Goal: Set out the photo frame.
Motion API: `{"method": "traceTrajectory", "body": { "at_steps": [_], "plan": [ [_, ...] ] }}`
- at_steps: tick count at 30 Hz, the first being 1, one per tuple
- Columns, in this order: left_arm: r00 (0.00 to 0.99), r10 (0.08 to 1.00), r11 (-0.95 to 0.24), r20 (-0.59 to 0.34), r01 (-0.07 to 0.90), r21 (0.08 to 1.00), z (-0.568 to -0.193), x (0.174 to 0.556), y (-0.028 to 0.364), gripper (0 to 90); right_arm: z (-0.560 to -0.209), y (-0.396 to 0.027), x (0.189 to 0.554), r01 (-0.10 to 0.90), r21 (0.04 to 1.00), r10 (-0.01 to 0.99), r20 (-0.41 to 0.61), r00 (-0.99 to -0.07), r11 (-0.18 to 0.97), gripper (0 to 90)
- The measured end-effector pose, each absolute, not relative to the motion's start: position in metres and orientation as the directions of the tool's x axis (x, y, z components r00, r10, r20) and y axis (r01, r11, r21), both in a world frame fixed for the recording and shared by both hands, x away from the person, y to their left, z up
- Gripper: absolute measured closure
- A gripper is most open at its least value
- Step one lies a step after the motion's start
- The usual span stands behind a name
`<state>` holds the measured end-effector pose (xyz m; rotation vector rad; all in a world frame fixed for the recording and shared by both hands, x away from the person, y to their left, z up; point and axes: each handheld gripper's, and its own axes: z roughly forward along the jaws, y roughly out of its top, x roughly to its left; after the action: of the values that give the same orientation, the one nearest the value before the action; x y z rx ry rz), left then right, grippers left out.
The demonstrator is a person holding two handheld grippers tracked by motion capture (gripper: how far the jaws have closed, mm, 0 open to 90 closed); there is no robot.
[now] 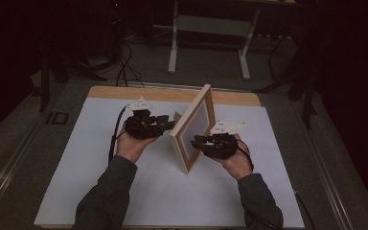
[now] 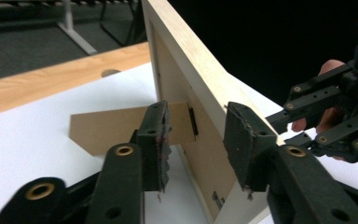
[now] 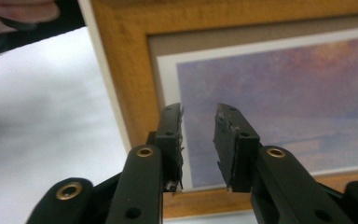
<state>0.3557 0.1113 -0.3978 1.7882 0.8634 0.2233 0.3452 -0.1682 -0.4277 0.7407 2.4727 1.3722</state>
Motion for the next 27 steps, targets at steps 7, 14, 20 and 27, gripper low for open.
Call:
{"method": "traceTrajectory", "body": {
  "at_steps": [7, 14, 20, 27],
  "plan": [
    [0.721, 0.640, -0.119, -0.264, 0.433, 0.894, -0.392, 0.346, 0.111, 48.5, -0.432, -0.174, 0.348, 0.344, 0.837, 0.545, 0.066, -0.836, 0.426, 65.1],
    [0.721, 0.657, -0.172, -0.220, 0.427, 0.888, -0.401, 0.334, 0.092, 38.6, -0.432, -0.179, 0.349, 0.353, 0.836, 0.559, 0.068, -0.827, 0.421, 62.9],
    [0.711, 0.676, -0.196, -0.192, 0.425, 0.884, -0.410, 0.330, 0.083, 41.7, -0.434, -0.185, 0.350, 0.363, 0.835, 0.573, 0.072, -0.816, 0.413, 62.1],
    [0.723, 0.661, -0.216, -0.200, 0.438, 0.873, -0.413, 0.329, 0.080, 53.6, -0.436, -0.192, 0.352, 0.375, 0.832, 0.589, 0.073, -0.805, 0.409, 62.3]
  ]
}}
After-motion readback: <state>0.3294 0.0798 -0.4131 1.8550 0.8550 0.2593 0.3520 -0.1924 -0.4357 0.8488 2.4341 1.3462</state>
